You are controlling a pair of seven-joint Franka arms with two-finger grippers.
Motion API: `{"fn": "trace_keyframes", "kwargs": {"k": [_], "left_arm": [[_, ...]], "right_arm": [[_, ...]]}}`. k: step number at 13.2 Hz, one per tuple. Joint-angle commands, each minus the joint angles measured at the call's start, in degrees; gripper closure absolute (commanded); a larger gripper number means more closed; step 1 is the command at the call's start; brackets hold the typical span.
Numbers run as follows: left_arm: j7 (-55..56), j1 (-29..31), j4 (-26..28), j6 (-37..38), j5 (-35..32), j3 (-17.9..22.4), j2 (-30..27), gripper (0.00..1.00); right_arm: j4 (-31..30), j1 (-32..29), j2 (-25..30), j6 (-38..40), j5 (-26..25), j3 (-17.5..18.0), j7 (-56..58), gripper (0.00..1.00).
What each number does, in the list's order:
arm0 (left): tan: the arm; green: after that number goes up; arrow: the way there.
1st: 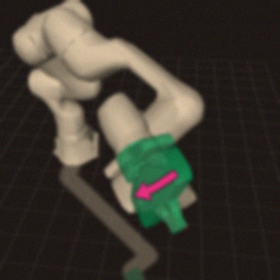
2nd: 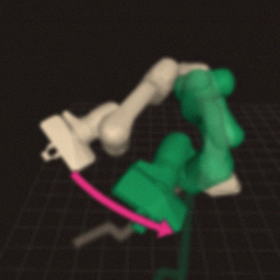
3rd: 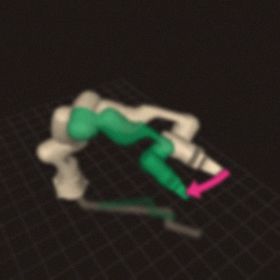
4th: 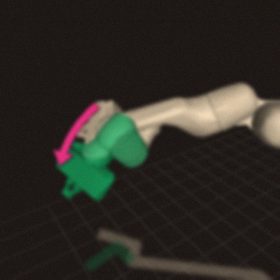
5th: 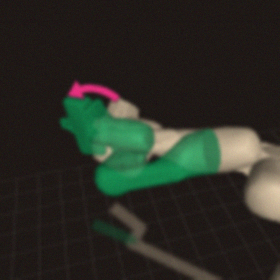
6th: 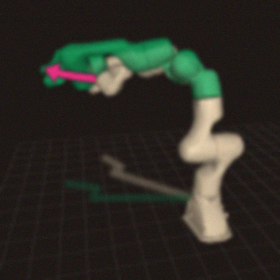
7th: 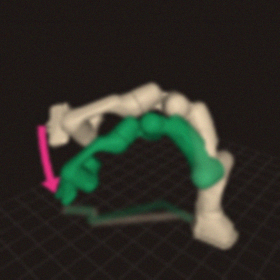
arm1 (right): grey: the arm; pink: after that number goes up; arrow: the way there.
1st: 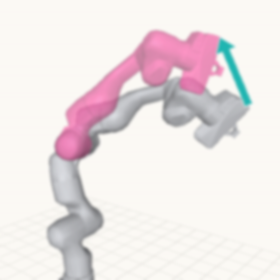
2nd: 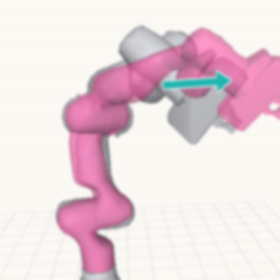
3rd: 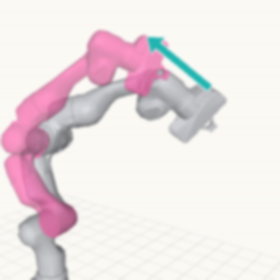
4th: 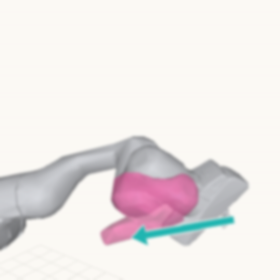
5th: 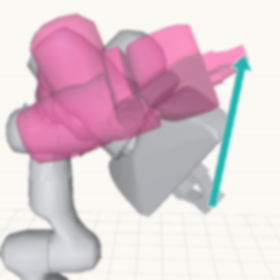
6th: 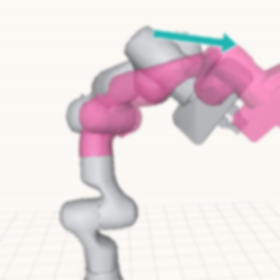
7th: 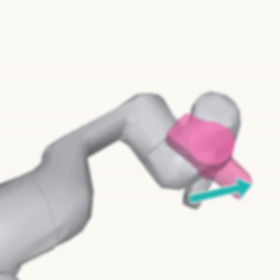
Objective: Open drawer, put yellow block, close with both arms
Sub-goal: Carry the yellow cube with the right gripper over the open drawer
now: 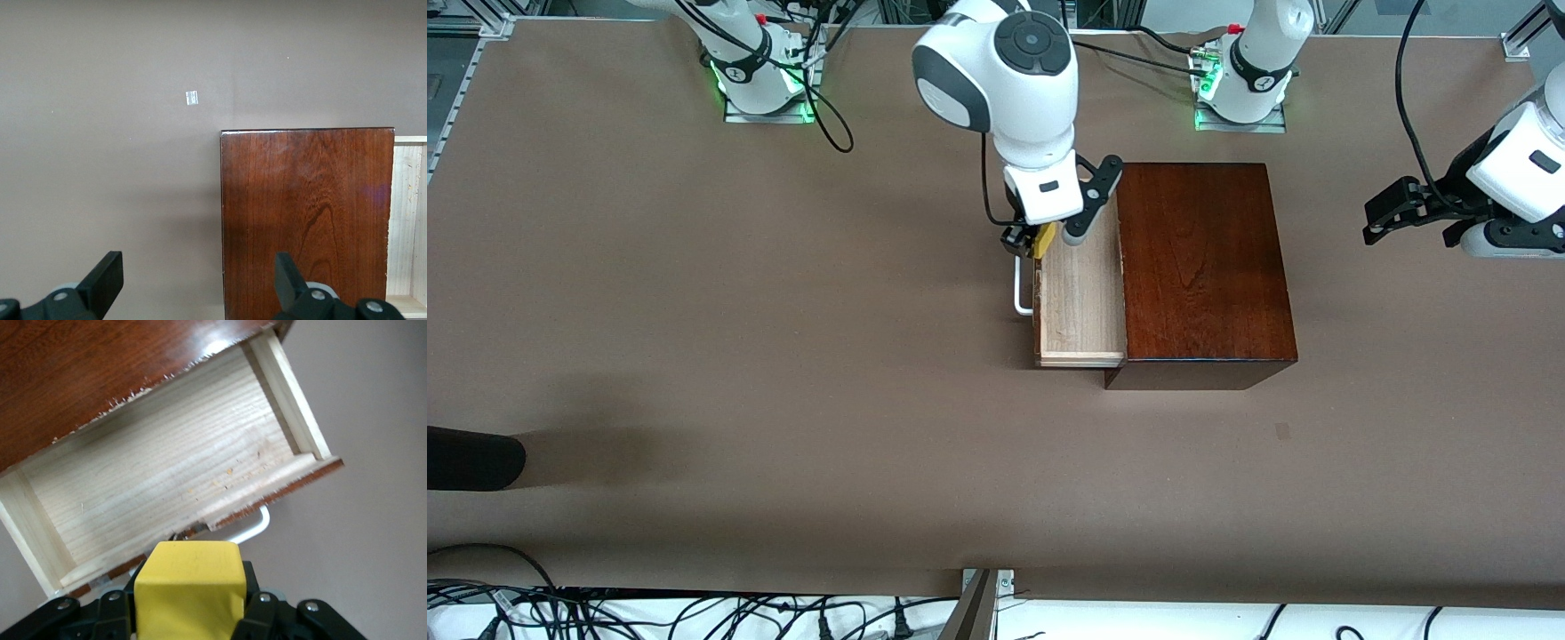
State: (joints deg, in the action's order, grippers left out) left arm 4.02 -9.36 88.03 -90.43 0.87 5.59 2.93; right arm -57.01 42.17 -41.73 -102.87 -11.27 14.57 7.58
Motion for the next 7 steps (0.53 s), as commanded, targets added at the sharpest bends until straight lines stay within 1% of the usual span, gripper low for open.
{"fn": "trace_keyframes", "kwargs": {"k": [1,6,7], "left_arm": [[-0.5,0.5,-1.9,0.3,1.5,-0.1,1.2,0.00],[-0.5,0.3,-2.0,0.3,0.6,-0.3,1.8,0.00],[-0.5,0.2,-2.0,0.3,0.5,-0.4,1.8,0.00]], "right_arm": [[3.9,2.5,-3.0,-0.1,-2.5,-0.6,2.6,0.95],[5.9,4.8,-6.9,-3.8,-3.4,-1.2,3.8,0.97],[5.9,5.6,-7.5,-4.6,-3.6,-1.8,3.8,0.97]]}}
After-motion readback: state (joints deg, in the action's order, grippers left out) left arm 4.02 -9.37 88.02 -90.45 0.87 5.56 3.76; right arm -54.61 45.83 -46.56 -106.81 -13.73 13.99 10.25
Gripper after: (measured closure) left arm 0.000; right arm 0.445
